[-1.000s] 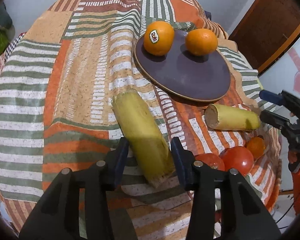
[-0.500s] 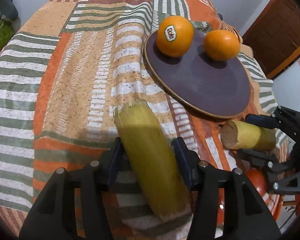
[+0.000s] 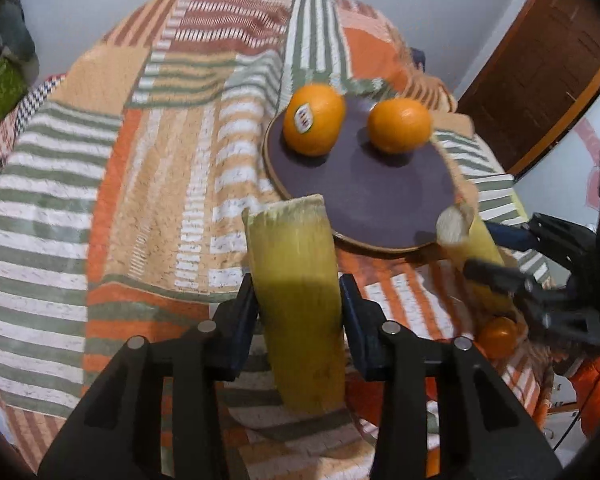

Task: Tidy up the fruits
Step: 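Lower the cob onto the plate with the left gripper while the right gripper lowers its cob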

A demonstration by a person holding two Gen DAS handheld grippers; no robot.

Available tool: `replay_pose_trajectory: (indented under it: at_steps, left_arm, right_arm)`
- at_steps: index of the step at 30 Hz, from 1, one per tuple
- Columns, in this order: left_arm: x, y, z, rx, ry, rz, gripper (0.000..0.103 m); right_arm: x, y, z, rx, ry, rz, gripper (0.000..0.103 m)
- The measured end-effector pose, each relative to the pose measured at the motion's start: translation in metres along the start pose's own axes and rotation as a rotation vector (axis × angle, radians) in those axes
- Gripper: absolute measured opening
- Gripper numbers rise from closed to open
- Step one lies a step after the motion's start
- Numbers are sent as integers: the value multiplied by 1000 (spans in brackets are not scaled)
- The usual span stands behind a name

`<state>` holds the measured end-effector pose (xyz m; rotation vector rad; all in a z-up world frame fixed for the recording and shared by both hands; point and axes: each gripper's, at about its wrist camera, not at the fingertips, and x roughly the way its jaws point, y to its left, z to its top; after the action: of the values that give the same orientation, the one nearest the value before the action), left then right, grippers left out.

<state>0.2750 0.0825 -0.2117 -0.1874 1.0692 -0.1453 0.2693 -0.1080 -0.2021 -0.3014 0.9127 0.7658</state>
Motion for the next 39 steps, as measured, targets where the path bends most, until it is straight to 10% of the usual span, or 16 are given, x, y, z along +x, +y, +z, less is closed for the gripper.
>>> replay_pose_trajectory:
  at_steps: [19,39]
  left_arm:
    - [-51,-28,18,73,-139,5,37]
    - [17,-51,55,163,-51,17,37]
  right_arm:
    - [-62,-26,19,170,-236,-95,36]
    - [-11,-34,36,131,-175,-48,36]
